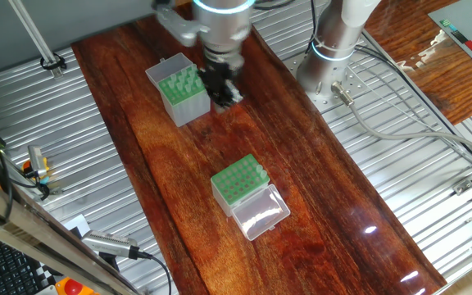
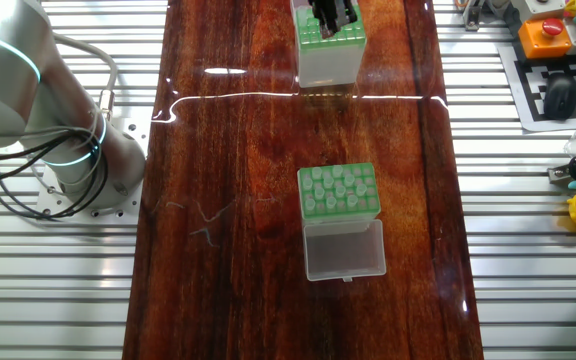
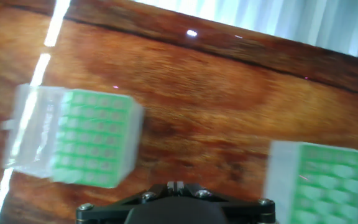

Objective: Transfer all large pipette tips from one holder to another

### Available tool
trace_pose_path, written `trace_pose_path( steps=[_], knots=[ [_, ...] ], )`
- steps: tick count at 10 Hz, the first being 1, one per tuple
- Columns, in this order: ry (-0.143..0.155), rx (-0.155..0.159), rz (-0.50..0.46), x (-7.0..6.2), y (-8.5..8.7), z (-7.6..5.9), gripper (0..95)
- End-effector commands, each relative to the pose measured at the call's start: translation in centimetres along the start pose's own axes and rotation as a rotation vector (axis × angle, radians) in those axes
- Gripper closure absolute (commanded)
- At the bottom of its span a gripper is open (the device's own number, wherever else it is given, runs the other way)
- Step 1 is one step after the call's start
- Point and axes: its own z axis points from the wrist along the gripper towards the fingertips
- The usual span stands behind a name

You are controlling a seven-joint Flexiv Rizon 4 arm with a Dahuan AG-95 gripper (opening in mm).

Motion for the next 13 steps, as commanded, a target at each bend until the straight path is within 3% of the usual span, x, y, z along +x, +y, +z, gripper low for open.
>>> trace_pose_path(
  steps=[1, 2, 6, 9, 11, 12, 13],
  knots=[
    [0.018, -0.02, -0.093, -0.7, -5.7, 0.4, 95.0],
    [0.018, -0.023, -0.104, -0.7, -7.0, 0.5, 95.0],
    [0.007, -0.033, -0.112, -0.7, -7.0, 0.5, 95.0],
    [0.022, -0.012, 0.018, -0.7, -7.0, 0.5, 95.0],
    [0.011, -0.007, 0.071, -0.7, -7.0, 0.5, 95.0],
    [0.009, -0.01, 0.071, -0.6, -7.8, 0.6, 95.0],
    [0.012, -0.01, 0.061, -0.5, -9.8, 0.7, 95.0]
  ],
)
